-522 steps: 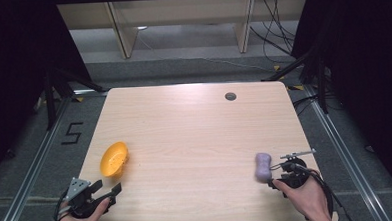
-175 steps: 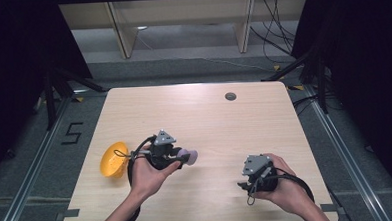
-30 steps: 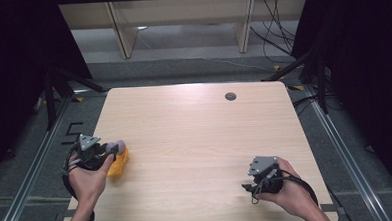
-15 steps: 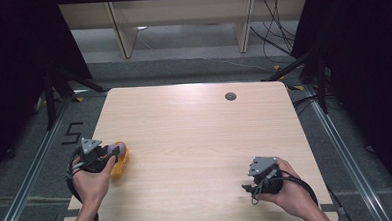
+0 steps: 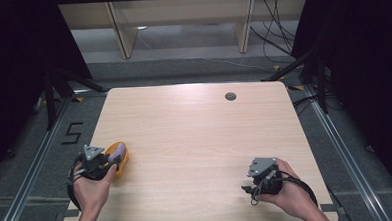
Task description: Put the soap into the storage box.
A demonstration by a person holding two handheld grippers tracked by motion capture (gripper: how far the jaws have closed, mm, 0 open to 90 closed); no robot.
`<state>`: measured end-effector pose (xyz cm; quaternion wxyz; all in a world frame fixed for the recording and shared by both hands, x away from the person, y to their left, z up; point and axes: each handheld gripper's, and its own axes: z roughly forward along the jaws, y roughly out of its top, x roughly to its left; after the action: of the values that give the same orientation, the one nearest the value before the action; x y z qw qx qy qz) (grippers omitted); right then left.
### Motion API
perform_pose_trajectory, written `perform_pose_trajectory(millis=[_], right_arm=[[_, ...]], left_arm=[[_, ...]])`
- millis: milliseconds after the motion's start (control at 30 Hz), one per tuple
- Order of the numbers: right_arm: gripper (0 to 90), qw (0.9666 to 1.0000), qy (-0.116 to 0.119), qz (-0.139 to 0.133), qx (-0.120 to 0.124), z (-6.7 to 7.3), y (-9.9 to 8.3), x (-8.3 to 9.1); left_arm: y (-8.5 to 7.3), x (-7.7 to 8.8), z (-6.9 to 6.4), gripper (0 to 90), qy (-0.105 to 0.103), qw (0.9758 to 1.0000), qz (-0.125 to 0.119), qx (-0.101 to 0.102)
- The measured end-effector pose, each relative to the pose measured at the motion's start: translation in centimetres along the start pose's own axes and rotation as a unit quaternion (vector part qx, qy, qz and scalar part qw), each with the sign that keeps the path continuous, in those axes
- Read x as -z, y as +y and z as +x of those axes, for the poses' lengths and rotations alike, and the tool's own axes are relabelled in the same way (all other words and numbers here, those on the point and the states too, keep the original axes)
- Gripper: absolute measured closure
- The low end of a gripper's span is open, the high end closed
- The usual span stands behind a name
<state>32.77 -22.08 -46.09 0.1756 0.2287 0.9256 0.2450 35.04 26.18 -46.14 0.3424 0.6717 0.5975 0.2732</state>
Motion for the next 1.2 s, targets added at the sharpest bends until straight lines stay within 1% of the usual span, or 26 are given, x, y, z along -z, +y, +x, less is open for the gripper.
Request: perform_pose_trajectory(millis=[100,167,200,233,267,300,333,433,467,500,533,567,633,700,733,767,833,867,900,933,967,1033,1067,1100,1133,1200], right_arm=[[27.8,1.0,0.002,0.001,0.0,0.0,0.0,0.0],[27.8,1.0,0.008,0.001,-0.004,0.1,0.0,0.0],[27.8,0.9999,0.014,-0.003,0.006,0.0,0.0,-0.1],[27.8,0.9999,0.014,-0.005,0.008,0.0,0.0,-0.1],[27.8,0.9998,0.017,-0.001,0.003,0.0,0.0,0.0],[27.8,0.9998,0.018,0.0,0.005,0.0,0.0,0.0],[27.8,0.9999,0.015,0.001,-0.003,0.1,-0.1,0.0],[27.6,0.9998,0.018,0.003,-0.003,0.1,-0.1,0.1],[27.6,0.9999,0.015,0.001,-0.006,0.1,-0.1,0.0],[27.6,1.0,0.004,0.003,0.0,0.0,-0.2,0.0],[27.6,1.0,0.004,0.003,0.0,0.0,-0.2,0.0],[27.5,1.0,0.001,0.002,0.002,0.0,-0.2,0.0],[27.4,1.0,0.001,0.003,0.0,0.0,-0.2,0.0],[27.3,1.0,0.002,0.002,0.001,0.0,-0.2,0.0],[27.3,1.0,0.002,0.002,0.001,0.0,-0.2,0.0],[27.3,0.9999,0.008,-0.003,0.011,-0.1,-0.2,-0.1],[27.3,1.0,0.004,0.0,-0.004,0.0,-0.3,0.0],[27.3,1.0,0.004,-0.001,-0.006,0.1,-0.4,0.0],[27.3,0.9999,0.005,0.002,-0.008,0.0,-0.4,0.0],[27.9,1.0,0.005,-0.002,-0.007,0.0,-0.5,-0.1],[28.5,0.9999,-0.001,-0.003,-0.011,0.0,-0.6,0.0],[28.8,0.9995,0.008,-0.014,-0.025,0.1,-0.7,0.0],[28.9,0.9994,0.006,-0.02,-0.028,0.0,-0.7,-0.1],[28.9,0.9995,0.012,-0.01,-0.027,-0.1,-0.8,0.1],[28.9,0.9993,0.007,-0.012,-0.036,0.0,-0.9,0.0],[29.3,0.9992,0.006,-0.014,-0.037,0.0,-1.1,-0.2]], left_arm=[[-0.4,-0.1,0.0,58.9,-0.001,1.0,0.008,-0.003],[-0.6,-0.1,0.0,58.9,-0.001,0.9999,0.012,-0.004],[-0.7,-0.2,0.0,58.9,-0.002,0.9999,0.014,-0.002],[-0.9,-0.2,0.1,58.9,-0.005,0.9999,0.014,-0.002],[-0.9,-0.2,0.1,58.9,-0.006,0.9999,0.015,-0.001],[-0.9,-0.1,0.1,58.8,-0.004,0.9998,0.02,-0.002],[-1.0,-0.2,0.1,58.8,-0.005,0.9998,0.018,0.001],[-1.3,-0.2,0.3,58.5,-0.01,0.9998,0.015,-0.002],[-1.3,-0.2,0.3,57.2,-0.011,0.9999,0.009,-0.001],[-1.3,0.0,0.3,55.4,-0.011,0.9999,0.004,0.0],[-1.3,0.0,0.3,53.1,-0.011,0.9999,0.004,0.0],[-1.1,0.2,0.4,53.1,-0.01,0.9999,-0.003,0.003],[-1.0,0.9,0.5,49.4,-0.009,0.9997,-0.022,0.007],[-1.1,1.4,0.6,46.6,-0.01,0.9992,-0.038,0.006],[-1.2,1.7,0.6,45.3,-0.011,0.9988,-0.048,0.006],[-1.4,2.0,0.7,44.2,-0.012,0.9984,-0.055,0.005],[-1.9,2.7,0.7,42.9,-0.02,0.9971,-0.072,0.013],[-2.2,3.0,0.7,42.3,-0.022,0.9966,-0.078,0.017],[-2.7,3.2,0.7,42.2,-0.03,0.9951,-0.092,0.021],[-3.2,3.5,0.7,42.4,-0.032,0.9941,-0.101,0.024],[-3.7,3.6,0.5,42.3,-0.034,0.9936,-0.105,0.025],[-4.8,3.8,0.1,42.2,-0.039,0.995,-0.088,0.027],[-5.2,3.8,-0.2,42.0,-0.044,0.9952,-0.083,0.029],[-5.4,3.8,-0.4,42.0,-0.048,0.9955,-0.077,0.028],[-5.5,3.9,-0.5,42.0,-0.048,0.9957,-0.075,0.025],[-5.5,3.9,-0.8,41.8,-0.046,0.9957,-0.077,0.023]])
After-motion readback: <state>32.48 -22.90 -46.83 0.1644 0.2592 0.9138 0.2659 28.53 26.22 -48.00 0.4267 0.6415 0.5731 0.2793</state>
